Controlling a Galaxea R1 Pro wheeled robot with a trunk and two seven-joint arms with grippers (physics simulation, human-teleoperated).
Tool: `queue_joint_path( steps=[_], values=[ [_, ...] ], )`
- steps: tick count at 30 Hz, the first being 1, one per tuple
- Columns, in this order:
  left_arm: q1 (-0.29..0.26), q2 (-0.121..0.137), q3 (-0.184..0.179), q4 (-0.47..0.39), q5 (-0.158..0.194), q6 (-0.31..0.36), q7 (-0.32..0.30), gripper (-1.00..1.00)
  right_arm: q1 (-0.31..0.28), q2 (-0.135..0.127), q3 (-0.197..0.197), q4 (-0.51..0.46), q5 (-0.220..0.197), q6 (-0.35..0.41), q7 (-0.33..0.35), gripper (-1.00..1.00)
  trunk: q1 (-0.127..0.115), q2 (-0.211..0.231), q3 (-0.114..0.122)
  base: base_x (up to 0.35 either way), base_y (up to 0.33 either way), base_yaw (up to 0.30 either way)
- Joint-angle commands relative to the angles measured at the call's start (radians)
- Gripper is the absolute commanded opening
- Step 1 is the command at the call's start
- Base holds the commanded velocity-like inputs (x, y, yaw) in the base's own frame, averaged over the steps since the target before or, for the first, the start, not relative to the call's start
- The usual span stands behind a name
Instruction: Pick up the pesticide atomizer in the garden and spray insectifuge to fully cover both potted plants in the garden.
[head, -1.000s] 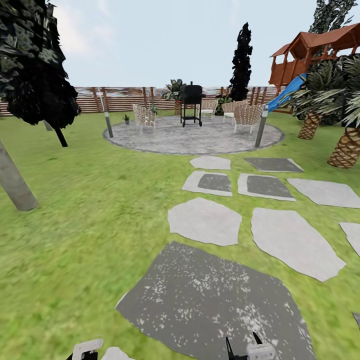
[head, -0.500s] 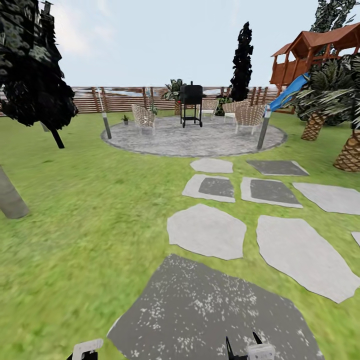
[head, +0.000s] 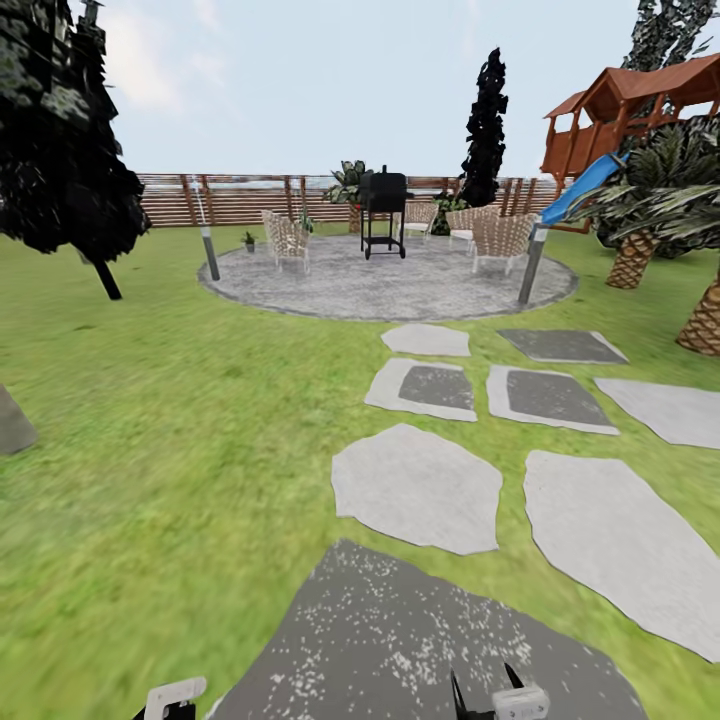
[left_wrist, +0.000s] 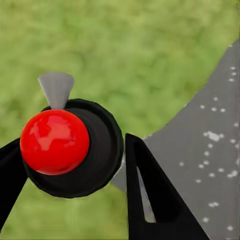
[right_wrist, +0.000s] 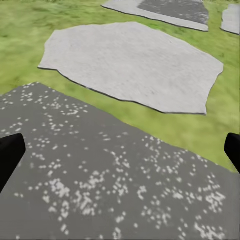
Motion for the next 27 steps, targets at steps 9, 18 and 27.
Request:
queue_joint_path(
  steps=[9, 18, 27],
  values=[
    [-0.001, 0.0, 0.009, 0.001, -0.011, -0.004, 0.003, -1.0, 0.0, 0.0, 0.002, 0.001, 0.008, -0.001, -0.01, 1.0, 0.0, 0.0, -0.001, 0.339, 0.0, 0.042],
    [-0.001, 0.0, 0.009, 0.001, -0.011, -0.004, 0.002, -1.0, 0.0, 0.0, 0.002, 0.001, 0.008, -0.001, -0.01, 1.0, 0.0, 0.0, -0.001, 0.339, 0.0, 0.135],
    [-0.001, 0.0, 0.009, 0.001, -0.011, -0.004, 0.003, -1.0, 0.001, 0.0, 0.002, 0.001, 0.008, -0.001, -0.01, 1.0, 0.0, 0.0, -0.001, 0.339, 0.0, 0.117]
  ],
)
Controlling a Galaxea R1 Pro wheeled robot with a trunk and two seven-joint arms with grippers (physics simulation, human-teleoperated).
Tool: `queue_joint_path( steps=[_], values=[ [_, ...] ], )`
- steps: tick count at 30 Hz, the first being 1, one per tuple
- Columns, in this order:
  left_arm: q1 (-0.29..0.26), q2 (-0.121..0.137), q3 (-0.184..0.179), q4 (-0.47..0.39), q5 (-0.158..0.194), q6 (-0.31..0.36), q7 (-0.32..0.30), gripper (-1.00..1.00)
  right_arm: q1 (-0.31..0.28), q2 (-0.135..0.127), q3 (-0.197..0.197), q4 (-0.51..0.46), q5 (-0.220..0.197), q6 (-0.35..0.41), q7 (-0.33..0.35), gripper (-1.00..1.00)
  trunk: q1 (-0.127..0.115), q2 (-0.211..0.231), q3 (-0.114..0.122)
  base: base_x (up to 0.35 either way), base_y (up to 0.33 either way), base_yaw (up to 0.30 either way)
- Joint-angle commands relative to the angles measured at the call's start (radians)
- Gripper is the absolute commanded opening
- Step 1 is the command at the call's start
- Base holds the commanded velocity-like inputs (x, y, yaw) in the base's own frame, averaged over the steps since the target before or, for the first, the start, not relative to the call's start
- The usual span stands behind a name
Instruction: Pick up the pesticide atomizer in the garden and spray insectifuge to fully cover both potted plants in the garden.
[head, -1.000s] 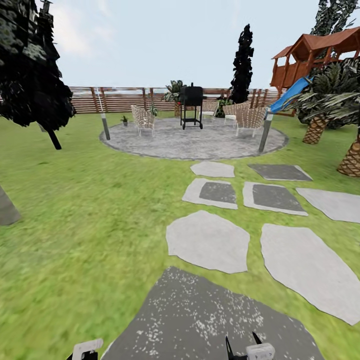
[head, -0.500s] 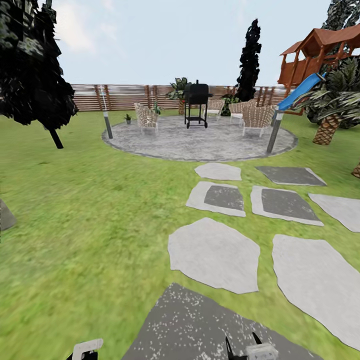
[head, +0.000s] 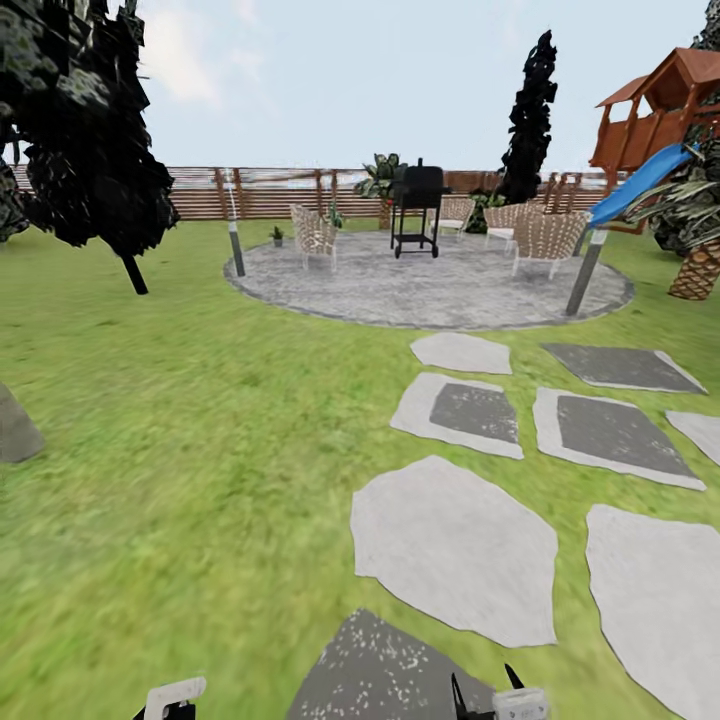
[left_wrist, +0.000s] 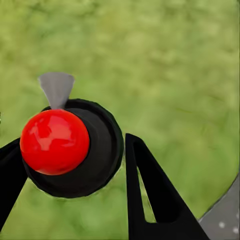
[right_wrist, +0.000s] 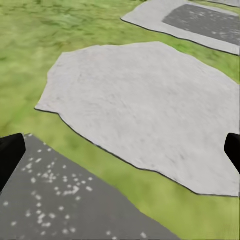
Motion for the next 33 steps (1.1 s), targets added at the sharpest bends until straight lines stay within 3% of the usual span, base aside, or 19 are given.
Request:
queue_joint_path(
  steps=[1, 33],
  values=[
    [-0.001, 0.0, 0.008, 0.001, -0.011, -0.004, 0.002, -1.0, -0.001, 0.0, 0.003, 0.001, 0.008, -0.001, -0.01, 1.0, 0.0, 0.0, -0.001, 0.339, 0.0, 0.023],
    [-0.001, 0.0, 0.007, 0.002, -0.011, -0.004, 0.001, -1.0, 0.0, 0.002, 0.003, 0.001, 0.01, -0.001, -0.009, 1.0, 0.0, 0.0, -0.001, 0.339, -0.014, 0.001]
  ],
)
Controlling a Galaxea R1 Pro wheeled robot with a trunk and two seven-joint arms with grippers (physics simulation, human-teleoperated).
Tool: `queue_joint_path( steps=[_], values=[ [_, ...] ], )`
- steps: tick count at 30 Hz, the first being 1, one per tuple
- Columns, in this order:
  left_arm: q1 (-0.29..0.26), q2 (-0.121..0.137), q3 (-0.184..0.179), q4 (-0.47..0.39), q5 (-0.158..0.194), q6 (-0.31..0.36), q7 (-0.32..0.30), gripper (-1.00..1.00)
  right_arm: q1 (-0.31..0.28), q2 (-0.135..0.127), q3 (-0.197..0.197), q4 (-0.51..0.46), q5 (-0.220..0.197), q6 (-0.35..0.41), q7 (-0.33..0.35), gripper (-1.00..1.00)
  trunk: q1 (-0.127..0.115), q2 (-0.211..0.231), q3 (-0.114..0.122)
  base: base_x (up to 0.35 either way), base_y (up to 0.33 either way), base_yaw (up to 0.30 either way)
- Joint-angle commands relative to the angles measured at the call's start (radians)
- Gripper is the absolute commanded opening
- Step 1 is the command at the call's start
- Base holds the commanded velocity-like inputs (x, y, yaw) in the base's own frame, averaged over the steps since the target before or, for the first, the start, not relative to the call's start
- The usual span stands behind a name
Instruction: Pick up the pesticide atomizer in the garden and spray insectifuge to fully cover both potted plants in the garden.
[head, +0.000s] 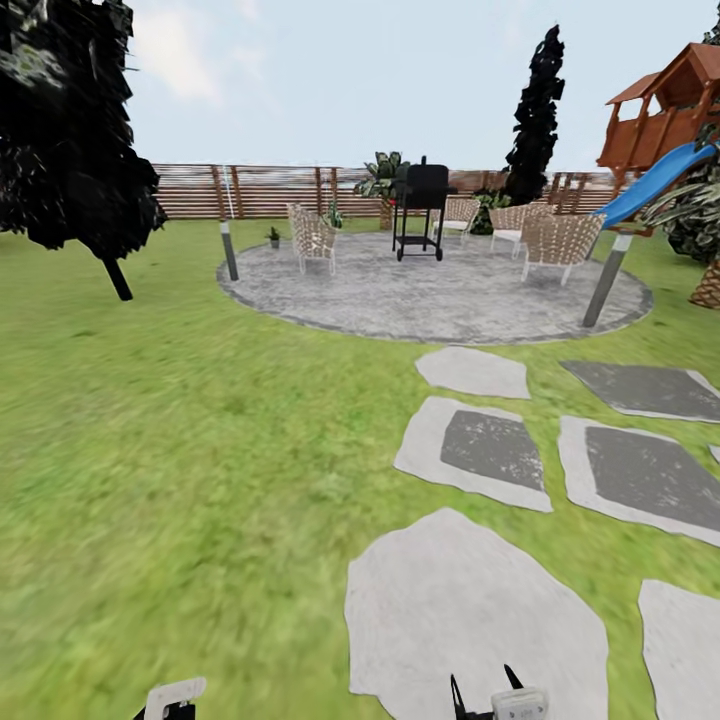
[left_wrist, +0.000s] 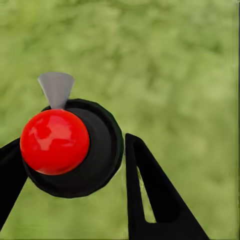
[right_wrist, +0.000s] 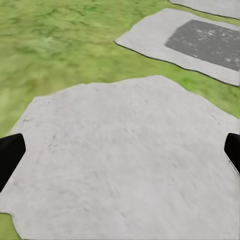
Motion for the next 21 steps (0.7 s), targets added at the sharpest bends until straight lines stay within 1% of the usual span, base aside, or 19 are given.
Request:
queue_joint_path(
  steps=[1, 21],
  values=[
    [-0.001, 0.0, 0.008, 0.001, -0.011, -0.004, 0.002, -1.0, -0.001, 0.0, 0.002, 0.001, 0.008, -0.001, -0.01, 1.0, 0.0, 0.0, -0.001, 0.339, -0.124, 0.0],
    [-0.001, 0.0, 0.009, 0.002, -0.011, -0.004, 0.003, -1.0, -0.001, 0.0, 0.002, 0.002, 0.008, -0.001, -0.01, 1.0, 0.0, 0.0, -0.001, 0.323, -0.166, 0.0]
  ],
)
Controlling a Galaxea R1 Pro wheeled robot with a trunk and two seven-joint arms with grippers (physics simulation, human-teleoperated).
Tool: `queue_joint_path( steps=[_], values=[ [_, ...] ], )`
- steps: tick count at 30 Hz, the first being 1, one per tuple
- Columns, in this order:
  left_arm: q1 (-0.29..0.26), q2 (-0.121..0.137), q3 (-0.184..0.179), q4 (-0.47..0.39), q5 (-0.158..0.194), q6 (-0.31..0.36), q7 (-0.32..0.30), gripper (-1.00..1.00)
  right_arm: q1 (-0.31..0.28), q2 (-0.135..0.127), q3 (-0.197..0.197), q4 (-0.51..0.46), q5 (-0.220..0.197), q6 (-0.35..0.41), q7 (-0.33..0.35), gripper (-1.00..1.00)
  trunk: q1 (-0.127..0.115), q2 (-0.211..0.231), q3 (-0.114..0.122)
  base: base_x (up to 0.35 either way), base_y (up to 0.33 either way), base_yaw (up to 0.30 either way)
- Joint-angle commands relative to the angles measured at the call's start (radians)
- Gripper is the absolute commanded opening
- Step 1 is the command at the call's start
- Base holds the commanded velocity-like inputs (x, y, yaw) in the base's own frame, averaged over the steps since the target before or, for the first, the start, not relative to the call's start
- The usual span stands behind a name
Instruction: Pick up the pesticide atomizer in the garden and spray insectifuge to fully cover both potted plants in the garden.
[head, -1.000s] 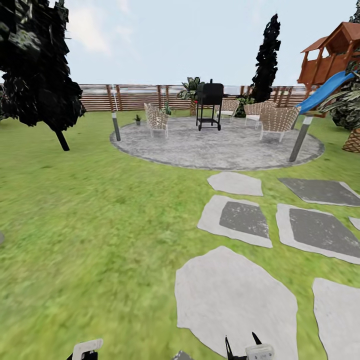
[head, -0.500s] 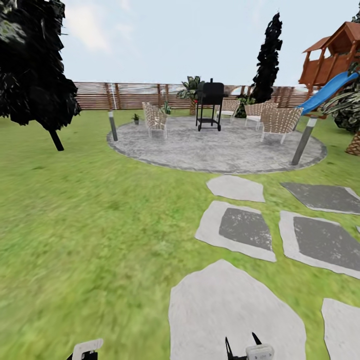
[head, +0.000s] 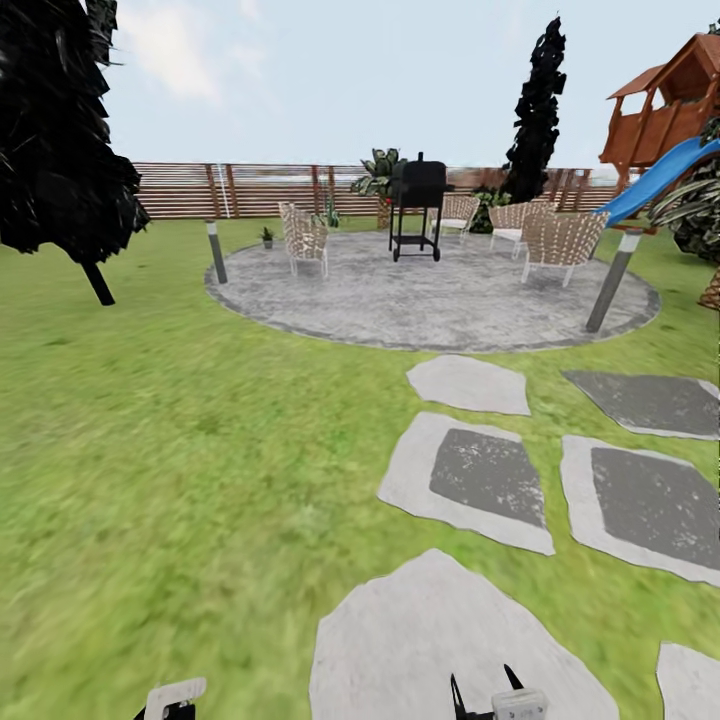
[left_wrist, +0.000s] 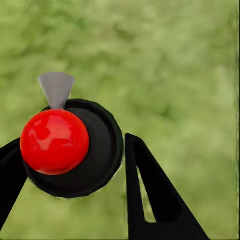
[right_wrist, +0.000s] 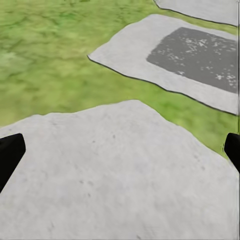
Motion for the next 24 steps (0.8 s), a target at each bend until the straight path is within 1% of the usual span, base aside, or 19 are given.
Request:
queue_joint_path(
  steps=[1, 24],
  values=[
    [-0.001, 0.0, 0.008, 0.001, -0.01, -0.004, 0.002, -1.0, -0.001, 0.0, 0.003, 0.0, 0.009, -0.001, -0.01, 1.0, 0.0, 0.0, -0.001, 0.321, -0.168, 0.0],
    [-0.001, -0.001, 0.008, 0.001, -0.01, -0.004, 0.002, -1.0, -0.001, 0.0, 0.003, 0.001, 0.009, -0.001, -0.01, 1.0, 0.0, 0.0, -0.001, 0.321, -0.168, 0.0]
  ],
)
